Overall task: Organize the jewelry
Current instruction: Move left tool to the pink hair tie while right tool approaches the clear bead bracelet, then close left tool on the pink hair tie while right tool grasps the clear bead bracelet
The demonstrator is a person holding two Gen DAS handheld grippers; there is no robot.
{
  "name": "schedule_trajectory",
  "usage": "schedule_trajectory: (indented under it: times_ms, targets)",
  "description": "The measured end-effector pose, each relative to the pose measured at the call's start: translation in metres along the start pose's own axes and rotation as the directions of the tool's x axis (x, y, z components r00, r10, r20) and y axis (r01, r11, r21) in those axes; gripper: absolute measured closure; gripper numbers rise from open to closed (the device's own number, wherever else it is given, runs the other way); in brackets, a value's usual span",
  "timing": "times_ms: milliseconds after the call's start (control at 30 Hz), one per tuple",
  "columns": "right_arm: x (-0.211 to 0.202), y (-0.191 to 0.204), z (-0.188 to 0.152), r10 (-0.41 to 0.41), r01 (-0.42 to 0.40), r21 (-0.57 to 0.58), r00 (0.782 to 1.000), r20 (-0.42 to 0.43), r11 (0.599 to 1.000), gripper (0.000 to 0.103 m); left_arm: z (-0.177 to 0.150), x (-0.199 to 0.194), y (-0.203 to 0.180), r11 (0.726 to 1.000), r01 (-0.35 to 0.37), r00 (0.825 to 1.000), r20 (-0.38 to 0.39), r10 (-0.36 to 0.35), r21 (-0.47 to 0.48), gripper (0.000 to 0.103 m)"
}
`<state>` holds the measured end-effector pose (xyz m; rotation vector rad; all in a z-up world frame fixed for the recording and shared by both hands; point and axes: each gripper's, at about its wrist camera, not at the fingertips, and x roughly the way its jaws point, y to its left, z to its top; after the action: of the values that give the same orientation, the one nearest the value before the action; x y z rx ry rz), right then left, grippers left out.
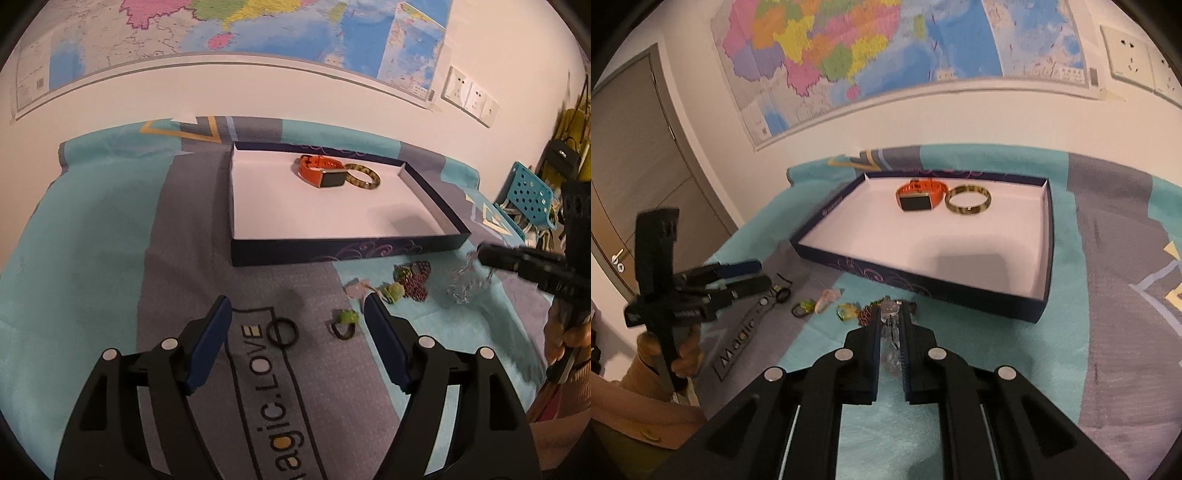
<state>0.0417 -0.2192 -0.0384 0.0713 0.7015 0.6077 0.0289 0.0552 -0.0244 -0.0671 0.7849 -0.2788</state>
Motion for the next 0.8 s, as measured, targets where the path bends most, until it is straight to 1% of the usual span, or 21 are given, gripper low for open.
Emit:
schedule_trajectory:
  times_ms: [67, 200, 333, 433, 533, 667, 767, 800]
  targets:
    - [-0.002, -0.001, 0.000, 0.001, -0.001, 0.007, 1.000, 0.005, 1.000, 0.095, -0.003, 0.000, -0.002, 1.000, -0.001, 1.000, -0.007, 0.001, 0.012, 0.030]
    - [0.002, -0.007, -0.004, -0.010, 0.010, 0.021, 1.000, -0.017, 1.000, 0.095, -0.008, 0.000, -0.005, 1.000, 0.002, 1.000, -0.016, -0.001, 0.029, 0.031]
    - [0.010, -0.015, -0.013, -0.020, 0.023, 0.053, 0.999, -0.050, 0.998, 0.095, -0.011, 0.004, -0.005, 0.999, -0.011, 0.999, -0.036, 0.012, 0.043, 0.038]
    - [0.012, -0.019, -0.016, -0.020, 0.024, 0.075, 0.998, -0.054, 0.997, 0.095, -0.011, 0.008, -0.003, 0.999, -0.011, 0.999, -0.049, 0.013, 0.043, 0.044]
    - [0.012, -0.023, -0.018, -0.025, 0.029, 0.088, 0.998, -0.054, 0.996, 0.095, -0.012, 0.013, -0.003, 0.998, -0.029, 0.997, -0.072, 0.032, 0.047, 0.050]
    - [0.013, -0.027, -0.021, -0.043, 0.049, 0.098, 0.997, -0.068, 0.994, 0.094, -0.013, 0.020, -0.003, 0.998, -0.043, 0.995, -0.093, 0.048, 0.056, 0.051]
    - [0.014, -0.028, -0.022, -0.075, 0.082, 0.092, 0.994, -0.077, 0.992, 0.090, -0.012, 0.023, -0.003, 0.997, -0.048, 0.993, -0.101, 0.054, 0.061, 0.051]
    - [0.013, -0.028, -0.021, -0.079, 0.086, 0.090, 0.994, -0.072, 0.992, 0.087, -0.012, 0.023, -0.003, 0.997, -0.050, 0.993, -0.104, 0.057, 0.063, 0.051]
